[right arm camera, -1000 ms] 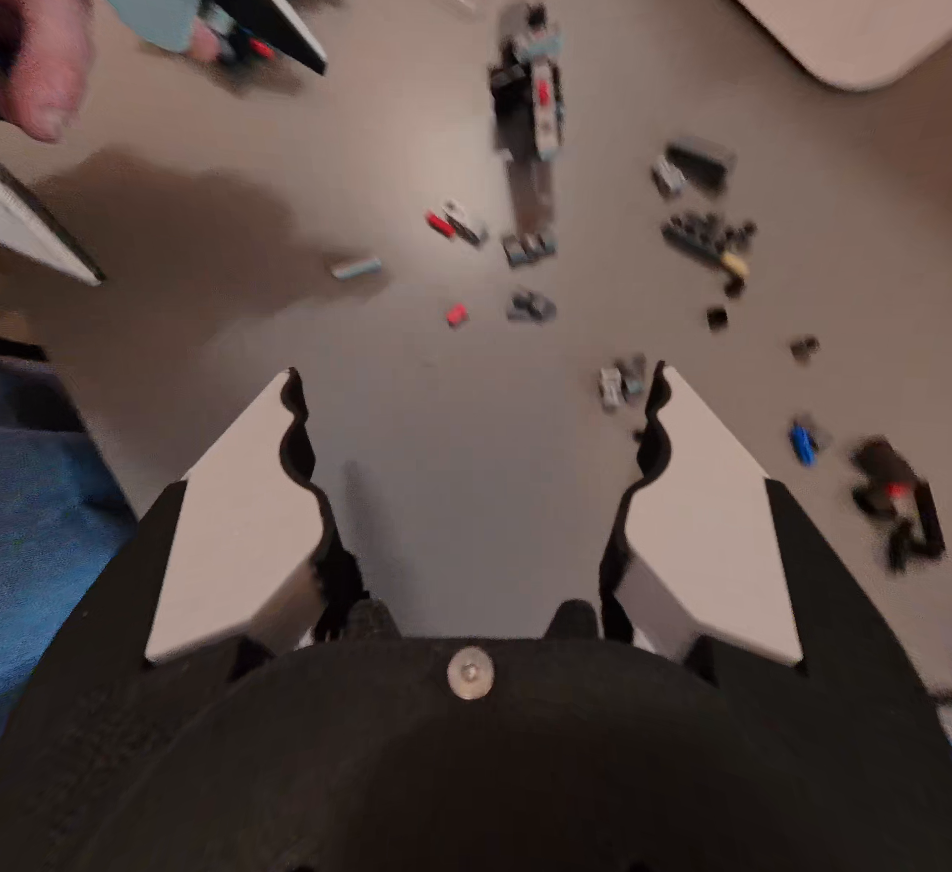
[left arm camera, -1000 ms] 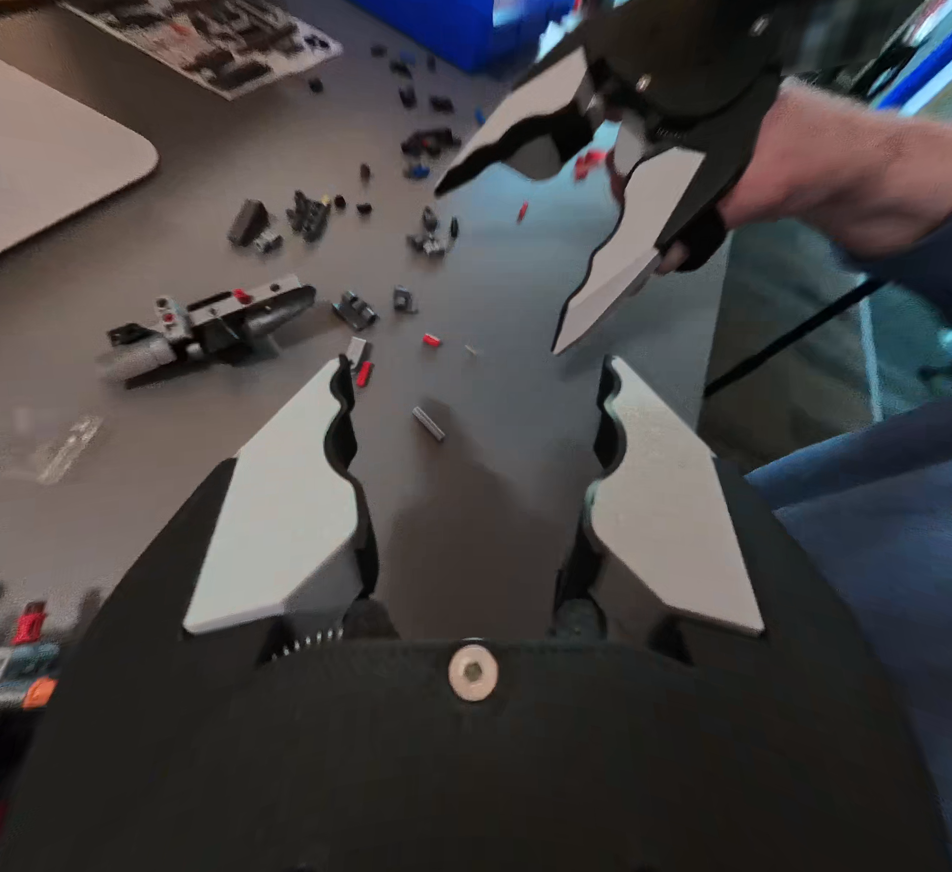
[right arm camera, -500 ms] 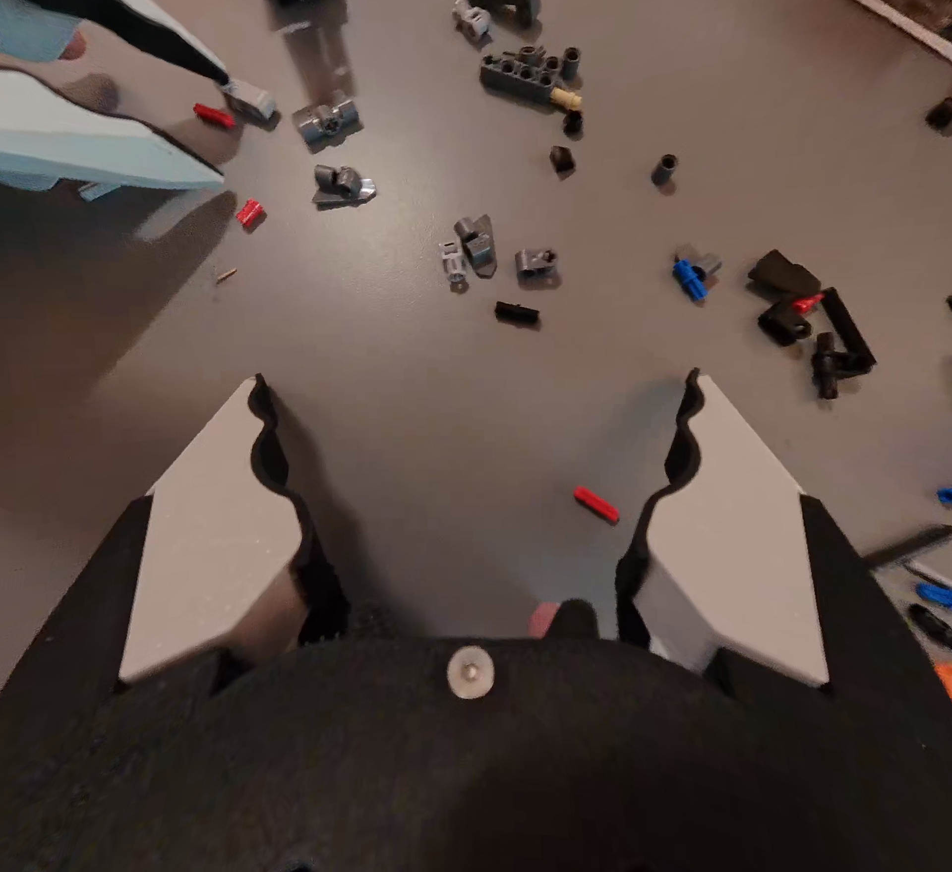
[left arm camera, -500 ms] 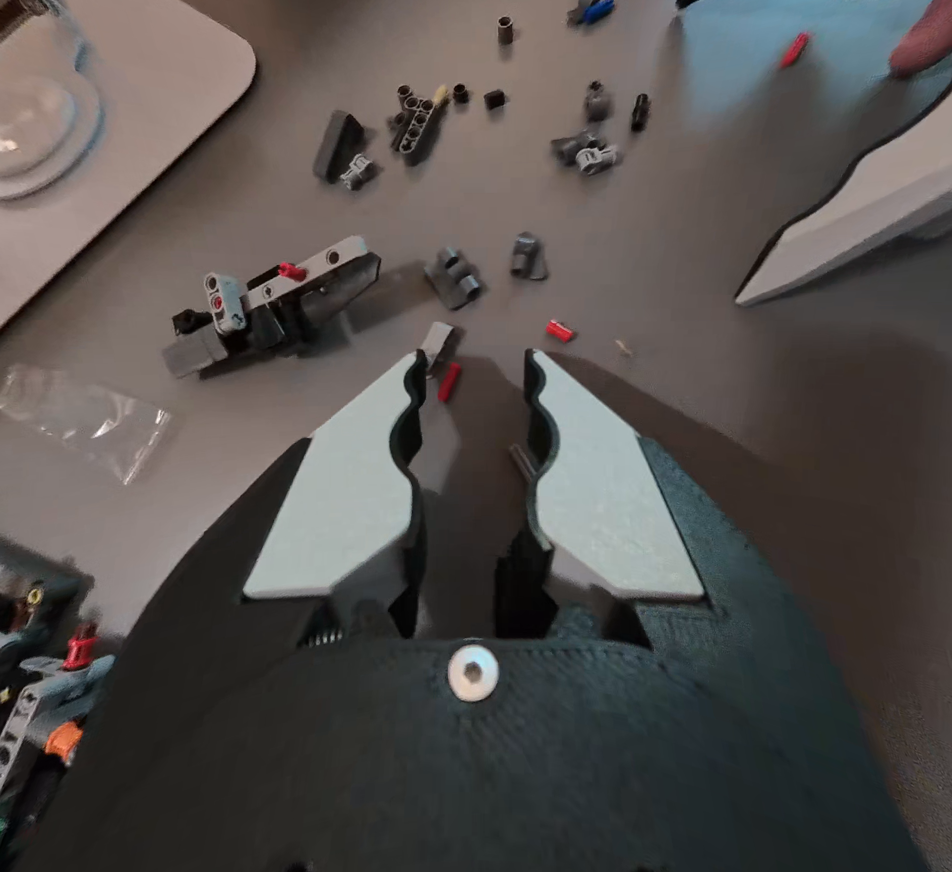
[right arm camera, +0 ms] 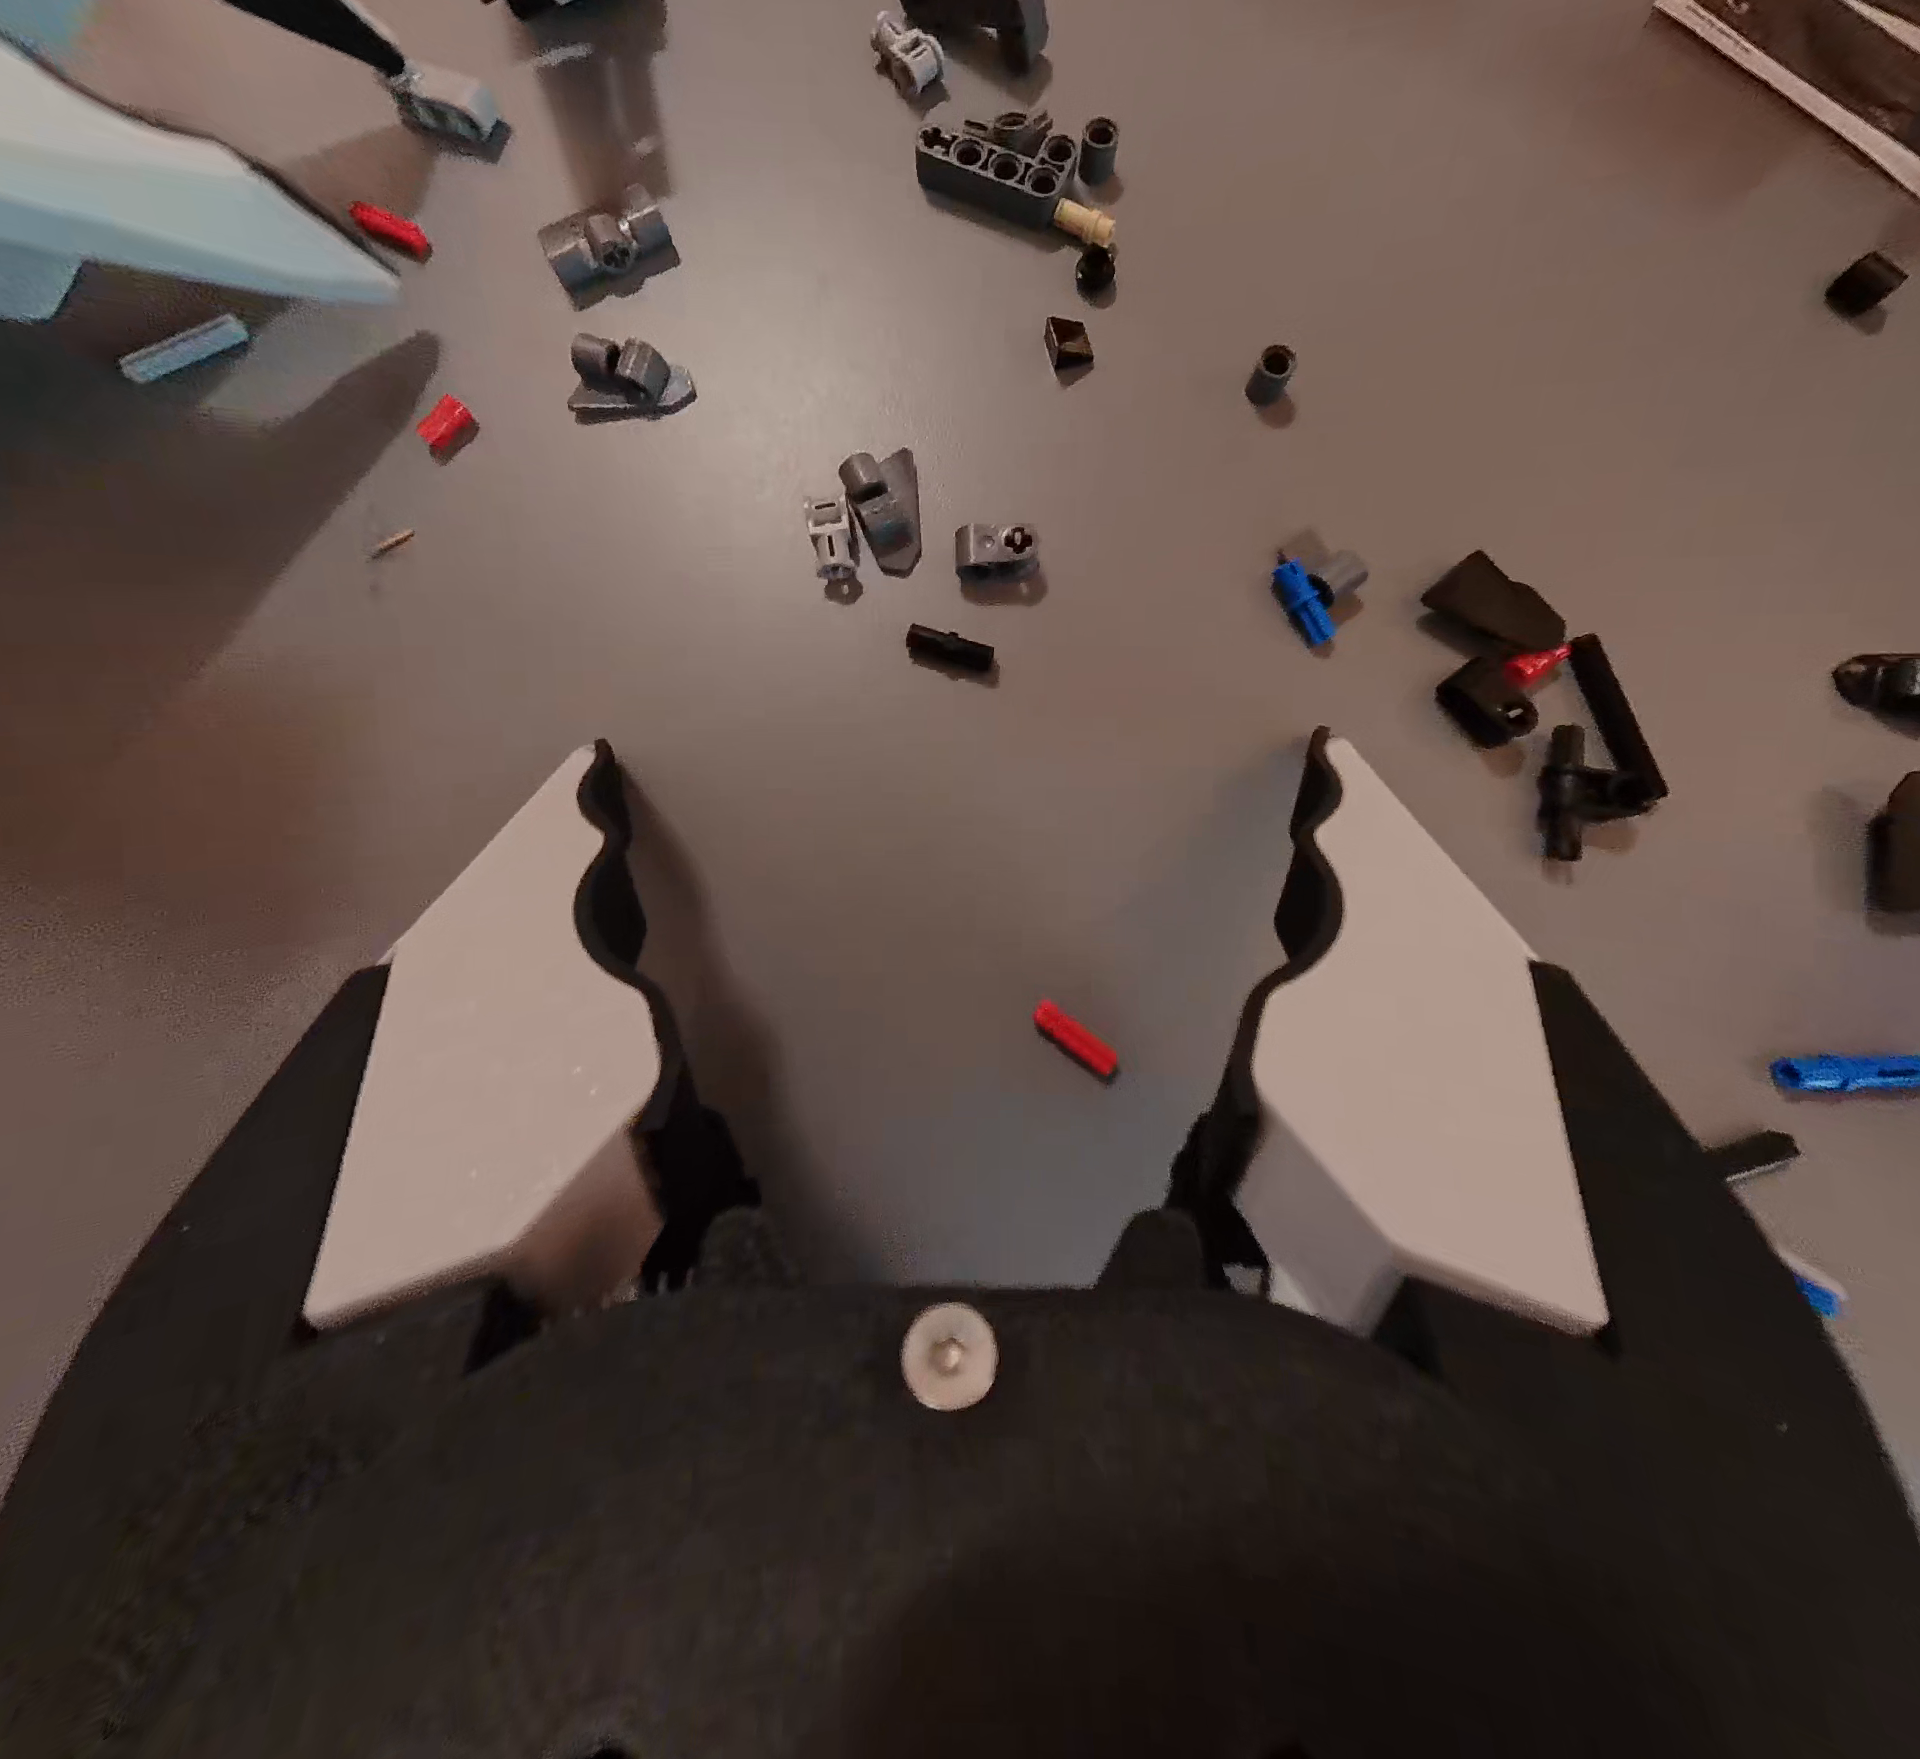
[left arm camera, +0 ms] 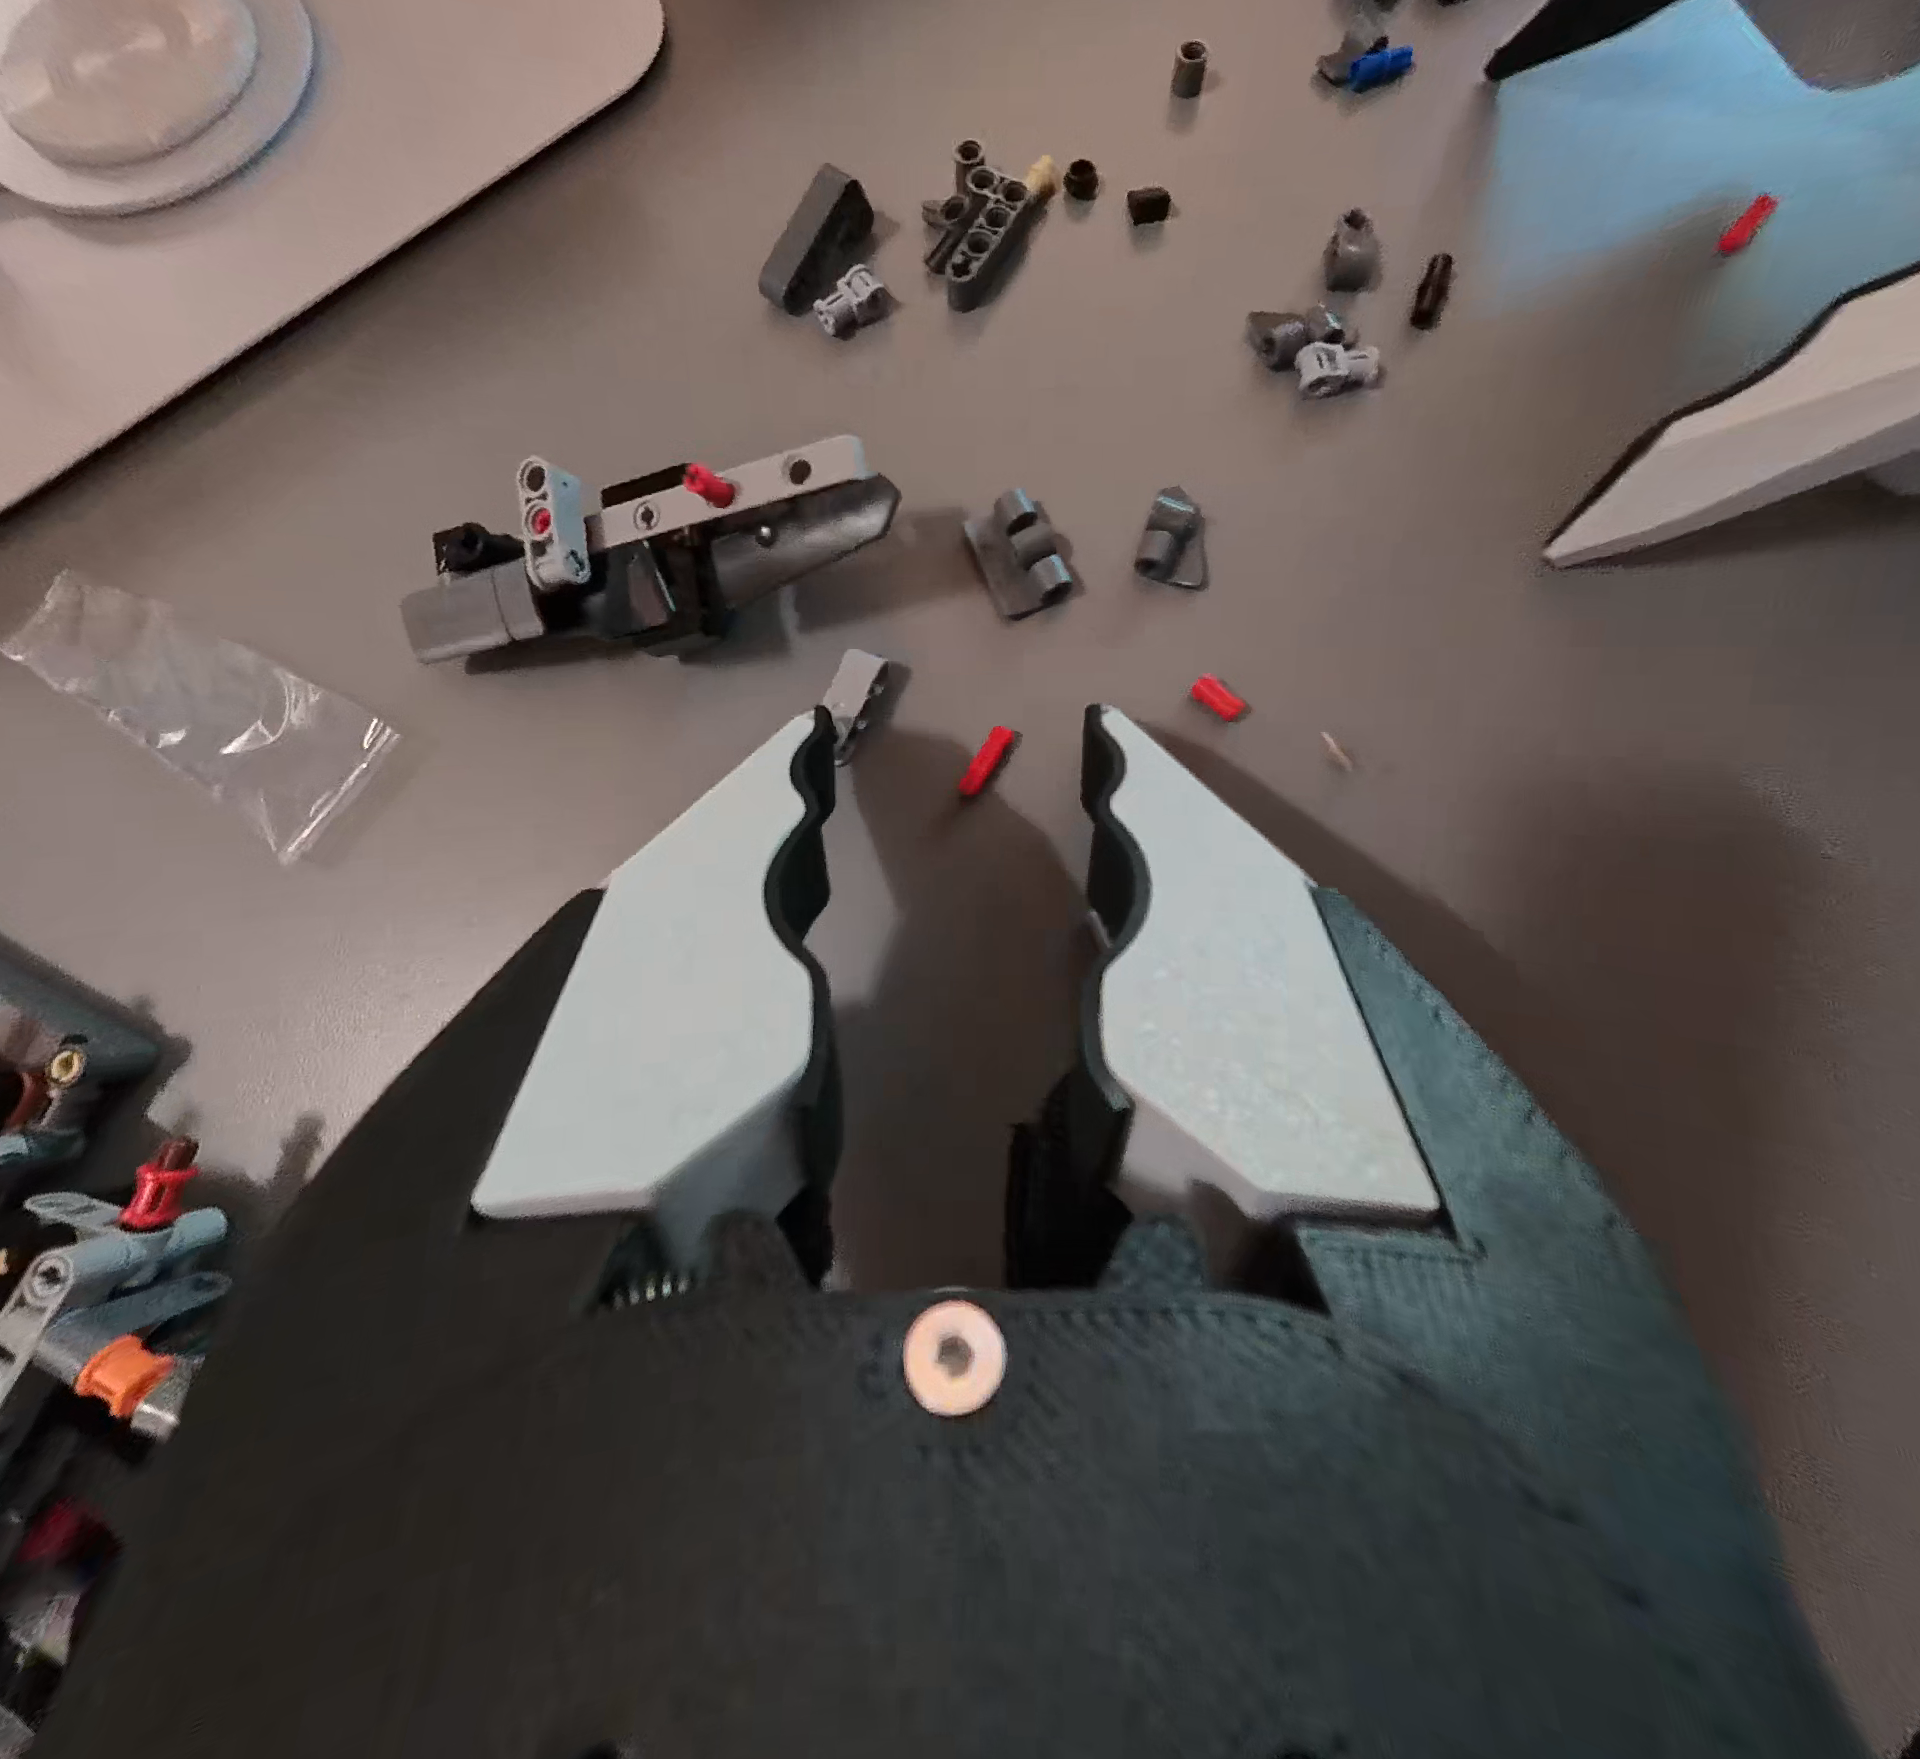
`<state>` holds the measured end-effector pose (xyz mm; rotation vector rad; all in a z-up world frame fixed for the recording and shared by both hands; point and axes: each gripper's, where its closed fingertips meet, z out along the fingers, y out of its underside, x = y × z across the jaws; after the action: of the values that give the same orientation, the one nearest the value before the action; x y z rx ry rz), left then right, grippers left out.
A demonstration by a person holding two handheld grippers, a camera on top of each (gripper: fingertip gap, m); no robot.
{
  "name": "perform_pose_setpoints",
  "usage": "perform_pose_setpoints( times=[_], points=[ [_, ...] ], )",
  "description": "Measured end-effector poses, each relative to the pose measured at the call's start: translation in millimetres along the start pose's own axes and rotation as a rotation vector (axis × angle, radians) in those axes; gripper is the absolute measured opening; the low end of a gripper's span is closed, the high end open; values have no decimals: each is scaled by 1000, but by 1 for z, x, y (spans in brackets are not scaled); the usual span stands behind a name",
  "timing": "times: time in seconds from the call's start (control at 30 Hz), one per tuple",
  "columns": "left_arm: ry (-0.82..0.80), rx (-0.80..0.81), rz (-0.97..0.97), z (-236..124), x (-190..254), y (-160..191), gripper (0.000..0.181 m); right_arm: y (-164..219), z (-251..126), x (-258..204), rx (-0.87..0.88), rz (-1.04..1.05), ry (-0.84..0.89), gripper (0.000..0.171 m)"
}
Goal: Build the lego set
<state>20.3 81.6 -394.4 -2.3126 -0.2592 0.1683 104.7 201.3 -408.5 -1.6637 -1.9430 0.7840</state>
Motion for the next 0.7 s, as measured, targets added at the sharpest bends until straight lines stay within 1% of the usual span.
perform_pose_setpoints(
  times=[0.03,0.07,0.13,0.2,0.27,0.33,0.4,0.47,0.53,0.63,0.7],
  points=[
    [-10,0,-9,1,-3,0,44,0,0,0,19,-12,-7,126],
    [-24,-5,-20,1,-6,-1,37,0,0,0,29,-10,-5,128],
    [-6,-12,-65,1,-6,-2,35,0,1,1,24,-6,-5,132],
    [28,7,-100,1,-3,-8,43,1,1,1,22,-10,-8,134],
    [11,38,-70,-5,-5,-17,48,1,1,1,22,-10,-8,134],
    [6,58,-60,-12,-4,-24,49,1,1,1,22,-10,-8,134],
    [8,78,-38,-18,1,-31,57,1,1,1,22,-10,-8,134],
    [22,98,-4,-26,15,-40,58,1,1,1,21,-10,-8,134],
    [95,91,26,-28,41,-44,63,1,1,1,21,-10,-8,135],
    [191,97,65,-30,79,-52,62,1,1,1,21,-10,-8,135],
    [79,58,94,-25,70,-49,25,1,1,1,21,-10,-8,135]
  ],
)
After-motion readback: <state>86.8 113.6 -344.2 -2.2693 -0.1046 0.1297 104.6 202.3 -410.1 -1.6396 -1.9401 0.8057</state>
